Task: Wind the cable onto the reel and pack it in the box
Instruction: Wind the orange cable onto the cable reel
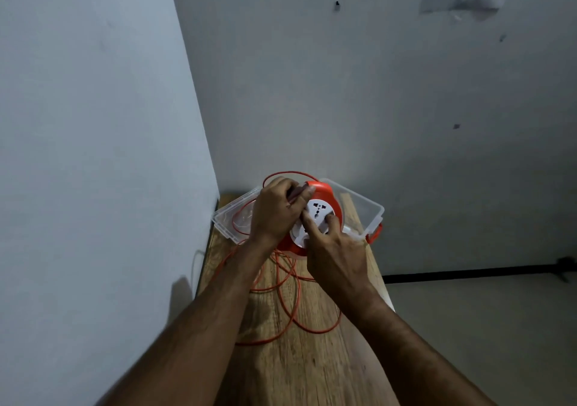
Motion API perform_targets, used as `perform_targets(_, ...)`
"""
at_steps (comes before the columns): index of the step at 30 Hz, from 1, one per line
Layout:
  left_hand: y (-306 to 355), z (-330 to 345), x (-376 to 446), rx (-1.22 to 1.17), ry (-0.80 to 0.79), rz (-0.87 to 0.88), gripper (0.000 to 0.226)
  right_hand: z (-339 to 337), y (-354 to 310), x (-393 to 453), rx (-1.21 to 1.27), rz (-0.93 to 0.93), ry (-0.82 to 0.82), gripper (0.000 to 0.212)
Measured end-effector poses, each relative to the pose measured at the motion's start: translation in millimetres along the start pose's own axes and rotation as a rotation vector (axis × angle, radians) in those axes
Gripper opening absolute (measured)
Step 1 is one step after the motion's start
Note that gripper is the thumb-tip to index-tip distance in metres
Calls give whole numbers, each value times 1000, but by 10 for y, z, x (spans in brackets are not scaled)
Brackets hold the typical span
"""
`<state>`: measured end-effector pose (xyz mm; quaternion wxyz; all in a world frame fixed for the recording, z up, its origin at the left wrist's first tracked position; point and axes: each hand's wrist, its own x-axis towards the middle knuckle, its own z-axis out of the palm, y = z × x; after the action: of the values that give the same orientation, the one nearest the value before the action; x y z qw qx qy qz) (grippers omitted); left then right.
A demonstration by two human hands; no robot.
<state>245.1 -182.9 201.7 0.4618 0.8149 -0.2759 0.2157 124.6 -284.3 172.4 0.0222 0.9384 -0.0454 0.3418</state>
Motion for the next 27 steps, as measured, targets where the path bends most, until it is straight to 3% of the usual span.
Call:
perform_targets(6, 11, 28, -31, 0, -29, -15, 35, 49, 102, 98, 68, -58, 28, 60)
perform_targets(14, 44, 12, 11, 47, 33, -10, 35, 104, 5, 201, 268, 264, 82, 63)
perform_targets(17, 35, 25, -10, 56, 44, -6, 36, 101, -108, 209, 463, 529, 91, 58)
perform_targets(21, 60, 37, -49, 73, 47, -17, 35, 94, -327, 239, 878, 1030, 125, 56)
perform_targets(25, 102, 60, -101, 113, 51, -7, 30, 127, -415, 411, 1482, 1631, 154, 31)
perform_targets(27, 110, 61, -113, 138, 57, 5, 29, 140, -428, 476, 1843, 1676, 40, 49)
